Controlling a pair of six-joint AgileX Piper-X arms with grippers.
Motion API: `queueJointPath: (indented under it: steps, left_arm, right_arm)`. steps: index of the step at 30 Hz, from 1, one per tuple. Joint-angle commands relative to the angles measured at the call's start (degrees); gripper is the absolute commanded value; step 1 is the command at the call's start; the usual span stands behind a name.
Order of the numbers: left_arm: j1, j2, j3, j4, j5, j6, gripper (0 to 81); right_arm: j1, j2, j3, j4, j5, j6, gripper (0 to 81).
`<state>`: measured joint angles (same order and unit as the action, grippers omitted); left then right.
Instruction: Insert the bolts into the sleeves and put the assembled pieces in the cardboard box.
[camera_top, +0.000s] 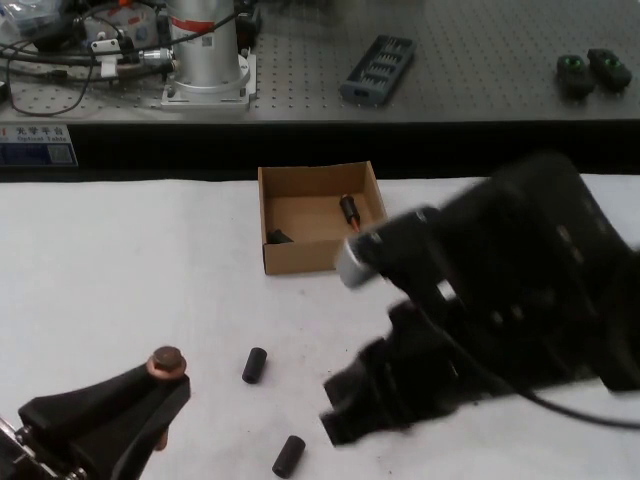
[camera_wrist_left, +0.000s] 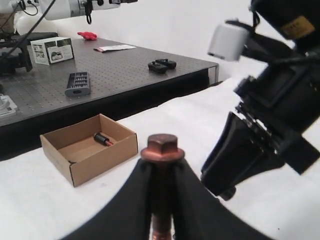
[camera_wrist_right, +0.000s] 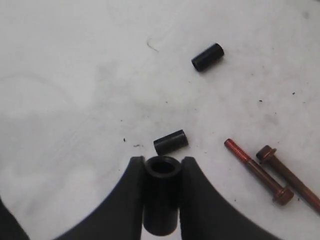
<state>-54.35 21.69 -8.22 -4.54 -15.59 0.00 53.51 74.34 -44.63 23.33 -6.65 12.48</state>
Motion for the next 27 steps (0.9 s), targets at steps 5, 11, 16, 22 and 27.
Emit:
queueJointPath:
  steps: [5, 11, 16, 22, 27]
  left_arm:
    - [-0.33, -0.48, -0.25, -10.45, 1.8, 0.35, 0.6]
    - [-0.33, -0.48, -0.25, -14.1, 13.6, 5.71, 0.6]
    - [-0.33, -0.48, -0.25, -14.22, 19.81, 6.38, 0.6]
    - [-0.33, -0.33, -0.25, -16.89, 22.9, 4.65, 0.6]
    - [-0.33, -0.33, -0.25, -21.2, 24.06, 1.23, 0.6]
  right_arm:
    - [-0.03, -7.23, 14.11, -19.73, 0.54, -2.36, 5.5]
    - [-0.03, -14.27, 23.41, -37.77, -8.13, -7.42, 5.5]
    - [-0.03, -18.07, 31.18, -51.37, -10.86, -10.47, 5.5]
    - [-0.03, -18.67, 38.85, -65.52, -11.11, -15.8, 5.5]
    - [-0.03, -18.67, 40.67, -66.74, -11.11, -17.62, 5.5]
